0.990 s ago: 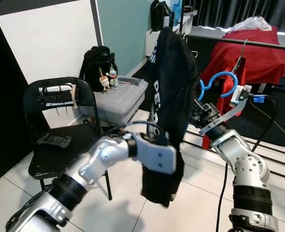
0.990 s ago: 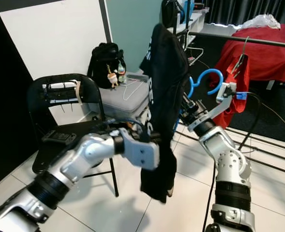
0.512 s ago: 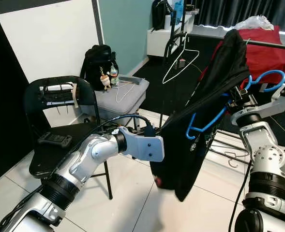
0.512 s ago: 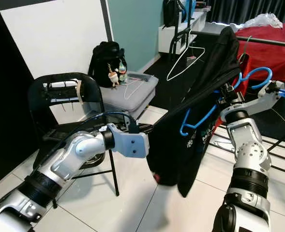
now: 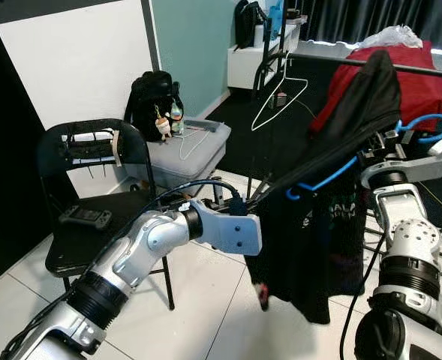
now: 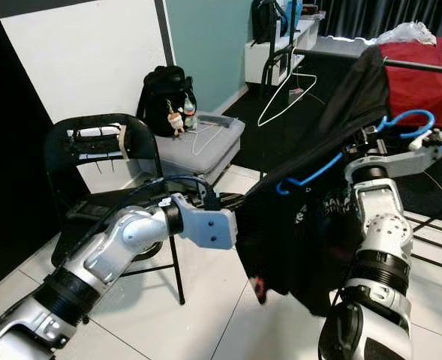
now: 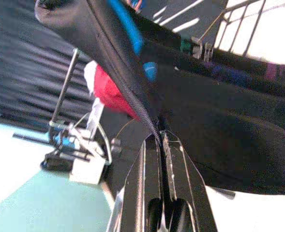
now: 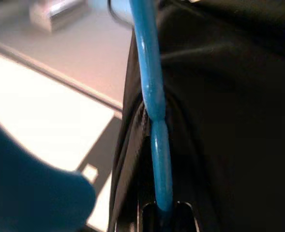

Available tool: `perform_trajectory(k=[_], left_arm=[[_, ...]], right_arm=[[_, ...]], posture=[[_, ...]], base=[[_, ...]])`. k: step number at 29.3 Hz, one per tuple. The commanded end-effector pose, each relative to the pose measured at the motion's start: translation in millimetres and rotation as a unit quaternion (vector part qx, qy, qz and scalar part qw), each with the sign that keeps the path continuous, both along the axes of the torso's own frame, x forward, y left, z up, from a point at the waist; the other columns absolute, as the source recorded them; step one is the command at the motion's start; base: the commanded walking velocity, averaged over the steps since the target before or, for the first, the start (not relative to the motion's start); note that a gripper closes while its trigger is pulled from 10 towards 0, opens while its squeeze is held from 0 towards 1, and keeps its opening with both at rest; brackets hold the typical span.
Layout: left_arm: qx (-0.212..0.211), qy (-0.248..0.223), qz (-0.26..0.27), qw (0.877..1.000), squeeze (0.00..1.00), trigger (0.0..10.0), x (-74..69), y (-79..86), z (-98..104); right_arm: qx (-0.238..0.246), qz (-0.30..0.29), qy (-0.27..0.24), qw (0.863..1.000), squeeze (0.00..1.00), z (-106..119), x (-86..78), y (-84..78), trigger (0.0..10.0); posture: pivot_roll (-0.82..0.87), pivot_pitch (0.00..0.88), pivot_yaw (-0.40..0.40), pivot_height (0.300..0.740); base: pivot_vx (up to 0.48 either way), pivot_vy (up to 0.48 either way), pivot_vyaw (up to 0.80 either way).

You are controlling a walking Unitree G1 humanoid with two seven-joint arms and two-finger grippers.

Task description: Hang hanger

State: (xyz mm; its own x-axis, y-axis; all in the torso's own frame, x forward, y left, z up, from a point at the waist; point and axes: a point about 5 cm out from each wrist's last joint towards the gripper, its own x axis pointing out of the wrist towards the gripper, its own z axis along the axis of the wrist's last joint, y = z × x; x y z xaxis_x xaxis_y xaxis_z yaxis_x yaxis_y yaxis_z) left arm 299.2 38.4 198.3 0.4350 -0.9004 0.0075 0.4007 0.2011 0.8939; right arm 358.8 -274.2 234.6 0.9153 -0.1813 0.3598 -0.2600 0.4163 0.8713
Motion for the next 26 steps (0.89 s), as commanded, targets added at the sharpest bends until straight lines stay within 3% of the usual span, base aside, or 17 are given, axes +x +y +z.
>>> perform_trajectory(k=[1,9,12,13,15,16,17,18,20,23,25,26], left_arm=[[0.027,0.018,-0.001,0.999,0.0,10.0,-3.0,0.6,-13.1],[0.025,0.021,-0.017,0.999,0.0,10.0,-7.3,-8.4,-14.6],[0.017,0.021,-0.032,0.999,0.0,10.0,-10.3,-16.7,-12.9],[0.014,0.02,-0.037,0.999,0.0,10.0,-11.2,-19.7,-11.9],[-0.002,0.017,-0.046,0.999,0.0,10.0,-12.1,-28.1,-5.2],[-0.002,0.017,-0.046,0.999,0.0,10.0,-12.1,-28.1,-5.2],[-0.007,0.015,-0.048,0.999,0.0,10.0,-12.2,-30.6,-2.7],[-0.007,0.015,-0.048,0.999,0.0,10.0,-12.2,-30.6,-2.7],[-0.016,0.014,-0.052,0.998,0.0,10.0,-12.4,-33.6,1.5],[-0.021,0.014,-0.054,0.998,0.0,10.0,-12.4,-34.4,3.3],[-0.039,0.013,-0.057,0.998,0.0,10.0,-12.6,-36.6,11.6],[-0.039,0.013,-0.057,0.998,0.0,10.0,-12.6,-36.6,11.6]], right_arm=[[0.02,-0.04,-0.039,0.998,0.0,17.2,-4.3,-14.9,10.0],[0.037,-0.034,-0.042,0.998,0.0,18.2,-0.4,-11.9,10.0],[0.025,-0.019,-0.024,0.999,0.0,12.7,4.9,1.0,10.0],[0.019,-0.009,-0.016,1.0,0.0,10.0,7.1,7.8,10.0],[-0.03,0.041,0.052,0.997,0.0,-12.0,15.4,43.5,10.0],[-0.03,0.041,0.052,0.997,0.0,-12.0,15.4,43.5,10.0],[-0.049,0.061,0.072,0.994,0.0,-19.7,17.0,56.8,10.0],[-0.049,0.061,0.072,0.994,0.0,-19.7,17.0,56.8,10.0],[-0.077,0.083,0.095,0.989,0.0,-30.7,17.2,76.6,10.0],[-0.074,0.091,0.097,0.988,0.0,-33.3,16.9,82.1,10.0],[-0.124,0.113,0.157,0.973,0.0,-54.9,17.0,102.0,10.0],[-0.124,0.113,0.157,0.973,0.0,-54.9,17.0,102.0,10.0]], posture=[[-0.11,0.0,0.003,0.74],[-0.11,0.0,0.004,0.74],[-0.11,0.0,0.007,0.74],[-0.11,0.0,0.007,0.74],[-0.12,0.0,0.007,0.74],[-0.12,0.0,0.007,0.74],[-0.12,0.0,0.007,0.74],[-0.12,0.0,0.007,0.74],[-0.11,0.0,0.003,0.74],[-0.11,0.0,0.003,0.74],[-0.11,0.0,0.002,0.74],[-0.11,0.0,0.002,0.74]], base=[[0.0,0.0,0.0],[0.0,0.0,0.0],[0.0,0.0,0.0],[0.0,0.0,0.0],[0.0,0.0,0.0],[0.0,0.0,0.0],[0.0,0.0,0.0],[0.0,0.0,0.0],[0.0,0.0,0.0],[0.0,0.0,0.0],[0.0,0.0,0.0],[0.0,0.0,0.0]])
